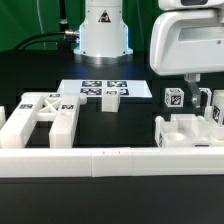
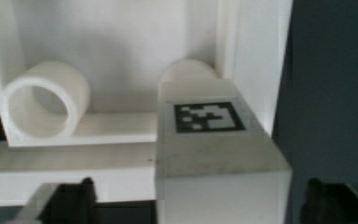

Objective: Assemble chair

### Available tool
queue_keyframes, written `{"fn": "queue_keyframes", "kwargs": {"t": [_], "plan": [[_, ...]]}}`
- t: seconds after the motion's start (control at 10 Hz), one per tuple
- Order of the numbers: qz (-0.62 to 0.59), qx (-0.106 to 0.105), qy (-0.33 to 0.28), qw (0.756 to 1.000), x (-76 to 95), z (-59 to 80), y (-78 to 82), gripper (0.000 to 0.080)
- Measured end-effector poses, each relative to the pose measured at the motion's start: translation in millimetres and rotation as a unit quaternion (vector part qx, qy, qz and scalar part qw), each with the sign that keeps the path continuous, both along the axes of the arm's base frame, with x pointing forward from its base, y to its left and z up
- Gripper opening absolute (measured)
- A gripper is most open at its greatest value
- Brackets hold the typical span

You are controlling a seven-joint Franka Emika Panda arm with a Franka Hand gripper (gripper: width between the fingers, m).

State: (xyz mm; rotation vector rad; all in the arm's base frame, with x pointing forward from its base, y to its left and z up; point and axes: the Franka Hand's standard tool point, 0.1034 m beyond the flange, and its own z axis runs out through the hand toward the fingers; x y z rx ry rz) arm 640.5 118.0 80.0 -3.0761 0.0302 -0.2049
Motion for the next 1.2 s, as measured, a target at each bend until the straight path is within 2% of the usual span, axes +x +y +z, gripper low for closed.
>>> {"fn": "queue_keyframes", "kwargs": {"t": [0.1,0.2,0.3,0.5,0.7,1.0,1.2], "plan": [[0.0,0.0,0.0,1.0,0.0,0.0,-0.1,0.0398],[0.0,0.0,0.0,1.0,0.0,0.0,-0.2,0.0398],[-0.007,0.001,0.0,1.0,0.0,0.0,-0.2,0.0285],[-0.032,0.005,0.002,0.999,0.0,-0.1,0.0,0.0285],[-0.124,0.015,0.004,0.992,-2.6,-0.2,0.1,0.0285],[-0.263,0.027,0.005,0.964,-5.6,-0.4,-0.9,0.0285],[-0.367,0.046,0.007,0.929,-6.1,-1.2,-3.0,0.0285]]}}
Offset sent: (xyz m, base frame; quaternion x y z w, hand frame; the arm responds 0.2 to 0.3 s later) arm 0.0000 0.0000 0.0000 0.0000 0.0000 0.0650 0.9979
